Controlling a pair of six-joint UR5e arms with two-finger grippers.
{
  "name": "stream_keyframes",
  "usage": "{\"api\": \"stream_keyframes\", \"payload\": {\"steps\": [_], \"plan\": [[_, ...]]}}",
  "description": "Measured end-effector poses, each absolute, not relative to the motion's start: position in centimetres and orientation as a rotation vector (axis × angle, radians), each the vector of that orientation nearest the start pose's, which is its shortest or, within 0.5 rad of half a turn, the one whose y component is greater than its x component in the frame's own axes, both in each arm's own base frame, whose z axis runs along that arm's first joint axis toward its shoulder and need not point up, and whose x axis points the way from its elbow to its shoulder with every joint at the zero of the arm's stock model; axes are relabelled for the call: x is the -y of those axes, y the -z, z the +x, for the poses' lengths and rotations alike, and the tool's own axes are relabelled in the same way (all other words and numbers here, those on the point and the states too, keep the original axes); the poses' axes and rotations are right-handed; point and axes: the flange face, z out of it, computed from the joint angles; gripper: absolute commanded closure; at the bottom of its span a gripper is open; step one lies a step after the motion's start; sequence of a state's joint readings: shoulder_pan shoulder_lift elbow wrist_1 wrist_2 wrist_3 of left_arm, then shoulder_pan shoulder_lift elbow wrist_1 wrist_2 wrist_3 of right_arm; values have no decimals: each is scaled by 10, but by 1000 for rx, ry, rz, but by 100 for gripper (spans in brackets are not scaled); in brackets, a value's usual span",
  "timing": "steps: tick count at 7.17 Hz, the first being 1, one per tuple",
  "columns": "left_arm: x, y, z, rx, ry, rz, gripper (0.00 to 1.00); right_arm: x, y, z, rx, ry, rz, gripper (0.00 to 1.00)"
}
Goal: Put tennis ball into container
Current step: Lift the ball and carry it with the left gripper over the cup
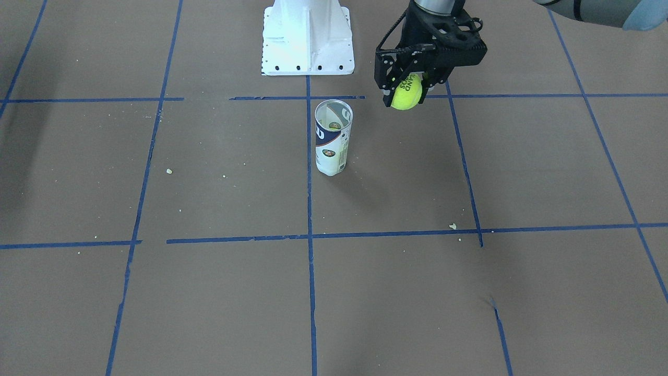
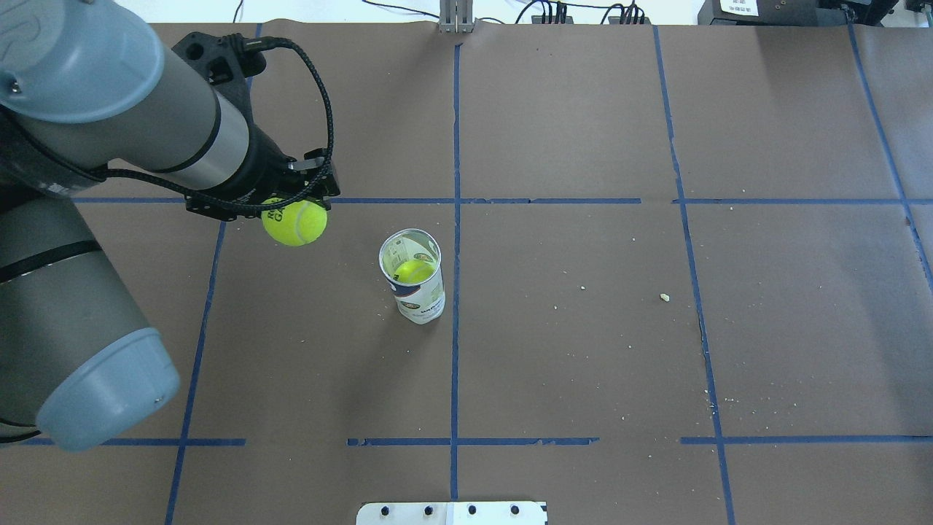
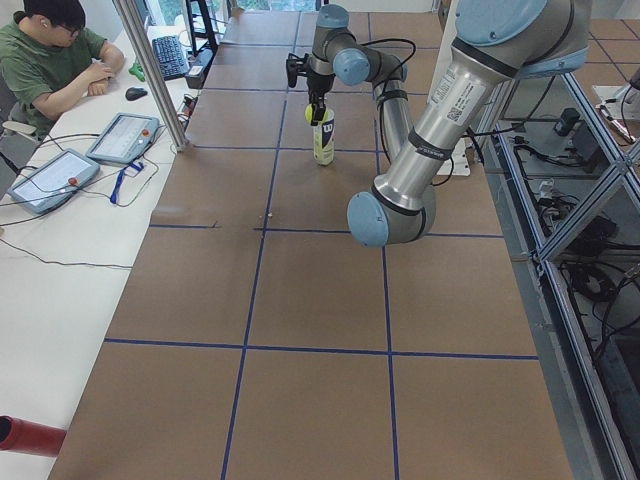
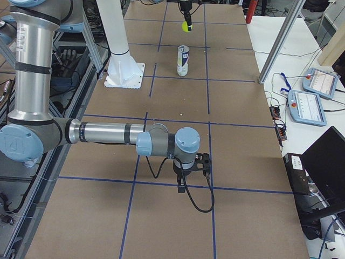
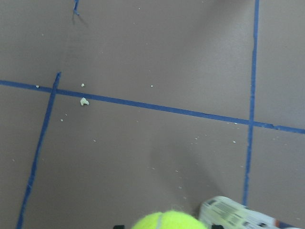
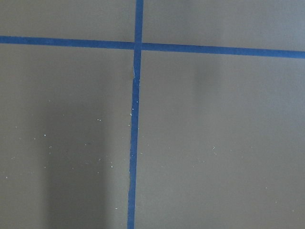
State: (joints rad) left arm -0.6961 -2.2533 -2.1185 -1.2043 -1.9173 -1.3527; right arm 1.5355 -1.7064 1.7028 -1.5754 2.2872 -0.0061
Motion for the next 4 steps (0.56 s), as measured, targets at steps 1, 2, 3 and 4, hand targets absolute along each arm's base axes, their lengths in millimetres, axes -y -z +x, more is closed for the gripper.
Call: {"api": "stream_keyframes", "payload": {"steps": [1, 2, 3, 4], "plan": [[426, -85, 373, -915, 319, 50, 100, 436, -661, 53, 716, 37, -18, 0], [432, -67, 402, -906, 335, 19, 100, 436, -661, 53, 716, 37, -18, 0], [435, -58, 423, -894, 345, -3, 99, 436, -661, 53, 716, 37, -18, 0], [435, -56, 435, -884, 347, -15, 97, 436, -661, 53, 716, 37, -18, 0]]}}
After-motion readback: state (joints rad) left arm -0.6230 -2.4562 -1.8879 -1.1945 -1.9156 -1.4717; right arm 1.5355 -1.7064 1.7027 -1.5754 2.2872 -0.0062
